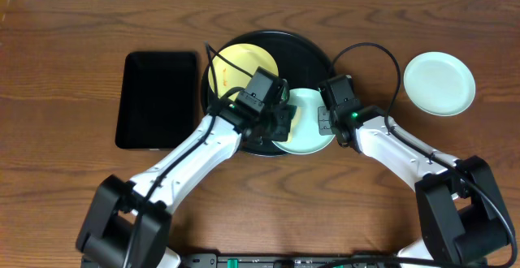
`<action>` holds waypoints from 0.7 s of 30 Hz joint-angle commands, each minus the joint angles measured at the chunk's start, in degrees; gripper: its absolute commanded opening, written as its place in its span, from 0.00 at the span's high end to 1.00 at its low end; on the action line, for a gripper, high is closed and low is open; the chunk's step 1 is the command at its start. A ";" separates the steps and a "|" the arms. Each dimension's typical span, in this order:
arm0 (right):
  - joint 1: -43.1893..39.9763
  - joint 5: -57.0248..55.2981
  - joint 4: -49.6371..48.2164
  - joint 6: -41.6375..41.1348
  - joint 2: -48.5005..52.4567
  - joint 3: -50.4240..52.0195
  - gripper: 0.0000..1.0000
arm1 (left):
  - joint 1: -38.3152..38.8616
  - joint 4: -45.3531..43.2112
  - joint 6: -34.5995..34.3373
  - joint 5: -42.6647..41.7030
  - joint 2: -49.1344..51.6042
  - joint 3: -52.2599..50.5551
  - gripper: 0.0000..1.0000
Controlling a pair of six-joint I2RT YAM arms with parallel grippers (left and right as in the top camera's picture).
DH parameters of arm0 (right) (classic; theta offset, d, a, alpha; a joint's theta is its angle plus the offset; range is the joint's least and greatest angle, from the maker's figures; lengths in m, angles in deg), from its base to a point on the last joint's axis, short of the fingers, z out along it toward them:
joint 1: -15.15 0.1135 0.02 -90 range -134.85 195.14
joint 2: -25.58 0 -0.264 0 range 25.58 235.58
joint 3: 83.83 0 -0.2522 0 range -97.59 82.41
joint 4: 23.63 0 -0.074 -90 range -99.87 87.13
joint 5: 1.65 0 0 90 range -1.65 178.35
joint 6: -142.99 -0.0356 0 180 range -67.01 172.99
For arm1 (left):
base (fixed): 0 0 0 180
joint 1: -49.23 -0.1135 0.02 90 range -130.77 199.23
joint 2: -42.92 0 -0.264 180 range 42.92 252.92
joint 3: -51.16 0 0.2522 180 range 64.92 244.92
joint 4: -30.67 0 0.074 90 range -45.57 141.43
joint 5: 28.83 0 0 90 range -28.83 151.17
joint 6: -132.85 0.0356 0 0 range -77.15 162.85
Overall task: Clean dirty plates on tray and stack at the side
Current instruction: 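Scrub the held mint-green plate with the sponge in the left gripper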
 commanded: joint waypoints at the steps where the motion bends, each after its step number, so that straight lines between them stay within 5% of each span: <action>1: 0.98 -2.29 0.50 1.07 0.33 1.42 0.99 | 0.55 -0.81 -4.79 2.54 3.06 -0.61 0.92; 21: 0.98 -2.08 0.04 1.07 0.33 1.42 0.99 | 3.58 -4.48 -6.25 0.63 7.13 -0.61 0.92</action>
